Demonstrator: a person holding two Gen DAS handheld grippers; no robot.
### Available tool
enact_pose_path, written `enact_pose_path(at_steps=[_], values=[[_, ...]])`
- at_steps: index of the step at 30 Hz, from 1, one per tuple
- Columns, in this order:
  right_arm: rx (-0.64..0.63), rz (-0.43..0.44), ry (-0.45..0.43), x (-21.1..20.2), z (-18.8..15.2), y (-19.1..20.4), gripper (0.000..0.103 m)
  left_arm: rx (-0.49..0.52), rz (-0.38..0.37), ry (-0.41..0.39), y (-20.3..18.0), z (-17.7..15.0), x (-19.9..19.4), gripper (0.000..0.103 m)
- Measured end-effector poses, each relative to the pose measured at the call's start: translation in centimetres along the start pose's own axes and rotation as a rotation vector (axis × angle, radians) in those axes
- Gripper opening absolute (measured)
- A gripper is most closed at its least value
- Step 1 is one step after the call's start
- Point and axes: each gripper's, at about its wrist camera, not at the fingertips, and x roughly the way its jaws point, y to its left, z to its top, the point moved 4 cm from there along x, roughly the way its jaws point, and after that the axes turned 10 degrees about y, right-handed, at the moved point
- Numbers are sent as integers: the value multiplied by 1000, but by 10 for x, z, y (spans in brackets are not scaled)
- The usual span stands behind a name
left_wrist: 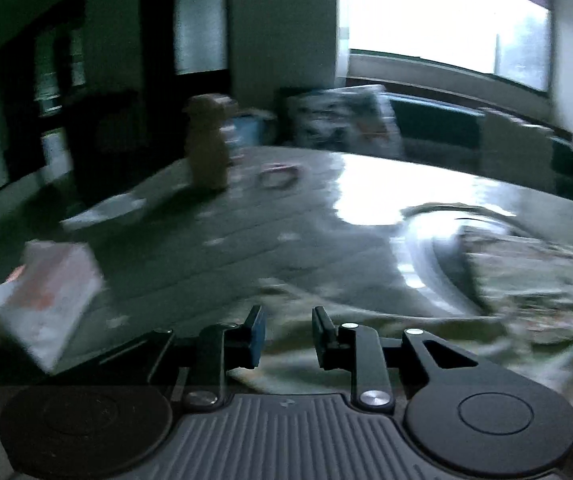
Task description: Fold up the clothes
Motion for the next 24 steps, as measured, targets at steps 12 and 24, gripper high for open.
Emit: enact_pose_path(at_steps=[12,24], values=[[-330,326,101,7,-9,134,43,248,-325,54,-124,-24,0,25],[-341,328,164,34,-25,154,5,306,-420,78,-159,-26,10,24]])
